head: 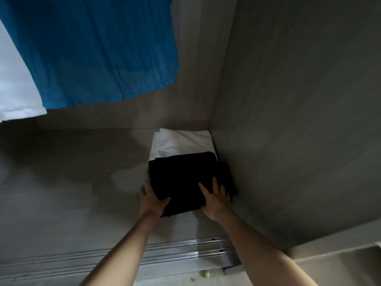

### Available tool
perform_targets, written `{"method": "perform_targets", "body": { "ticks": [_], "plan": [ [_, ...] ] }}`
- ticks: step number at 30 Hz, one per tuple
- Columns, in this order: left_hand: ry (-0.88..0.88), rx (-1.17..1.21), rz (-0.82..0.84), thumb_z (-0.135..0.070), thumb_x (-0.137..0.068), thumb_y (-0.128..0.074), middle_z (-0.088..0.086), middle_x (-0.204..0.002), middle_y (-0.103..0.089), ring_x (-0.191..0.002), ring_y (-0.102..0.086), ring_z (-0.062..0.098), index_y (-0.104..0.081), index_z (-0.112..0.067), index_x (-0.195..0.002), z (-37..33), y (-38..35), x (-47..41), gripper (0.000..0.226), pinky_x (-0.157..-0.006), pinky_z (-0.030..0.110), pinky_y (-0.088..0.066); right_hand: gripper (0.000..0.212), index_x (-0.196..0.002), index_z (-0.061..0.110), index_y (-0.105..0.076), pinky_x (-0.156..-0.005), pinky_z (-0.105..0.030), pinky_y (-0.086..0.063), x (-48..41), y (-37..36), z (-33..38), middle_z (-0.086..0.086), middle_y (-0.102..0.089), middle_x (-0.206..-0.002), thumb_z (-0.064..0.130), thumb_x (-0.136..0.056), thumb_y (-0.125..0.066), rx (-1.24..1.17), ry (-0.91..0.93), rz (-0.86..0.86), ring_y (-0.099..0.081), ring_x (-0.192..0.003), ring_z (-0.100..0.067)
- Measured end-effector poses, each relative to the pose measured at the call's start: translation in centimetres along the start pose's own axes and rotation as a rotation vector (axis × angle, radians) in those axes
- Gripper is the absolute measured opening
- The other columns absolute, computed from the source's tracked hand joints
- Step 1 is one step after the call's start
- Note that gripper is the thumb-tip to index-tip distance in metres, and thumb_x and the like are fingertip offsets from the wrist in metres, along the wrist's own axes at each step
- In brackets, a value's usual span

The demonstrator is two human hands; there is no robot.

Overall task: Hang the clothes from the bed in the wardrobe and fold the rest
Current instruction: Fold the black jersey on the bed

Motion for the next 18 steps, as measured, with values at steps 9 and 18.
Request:
{"method": "perform_targets", "body": {
  "ticks": [9, 18],
  "plan": [
    [-0.176, -0.474, 0.138, -0.027, -0.091, -0.054, 0.009, -0.157, 0.0, -0.14, -0.023, 0.031, 0.0, -0.02, -0.151, -1.7, 1.8, 7.5, 0.081, -0.105, 0.034, -0.031, 0.065, -0.149, 0.032, -0.013, -0.109, -0.045, -0.029, 8.5, 3.5, 3.2, -0.012, 0.009, -0.157, 0.018, -0.094, -0.043, -0.053, 0.015, -0.022, -0.008, -0.142, -0.033],
    [-0.479, -0.529, 0.316, -0.026, -0.093, -0.051, -0.003, -0.151, -0.028, -0.136, -0.032, 0.013, -0.033, -0.019, -0.144, -15.4, 13.3, 25.0, 0.055, -0.104, 0.022, -0.031, 0.06, -0.146, 0.027, -0.026, -0.103, -0.034, -0.032, 29.7, 18.9, 2.8, -0.004, -0.02, -0.153, 0.02, -0.088, -0.042, -0.108, 0.137, -0.019, -0.031, -0.133, -0.024]
  ]
}}
Point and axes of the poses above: each hand's wrist, its own x-axis away from the middle knuckle, its own y-axis out of the back of the hand, z = x × y, the point moved 4 cm from there along -x, towards the middle knuckle
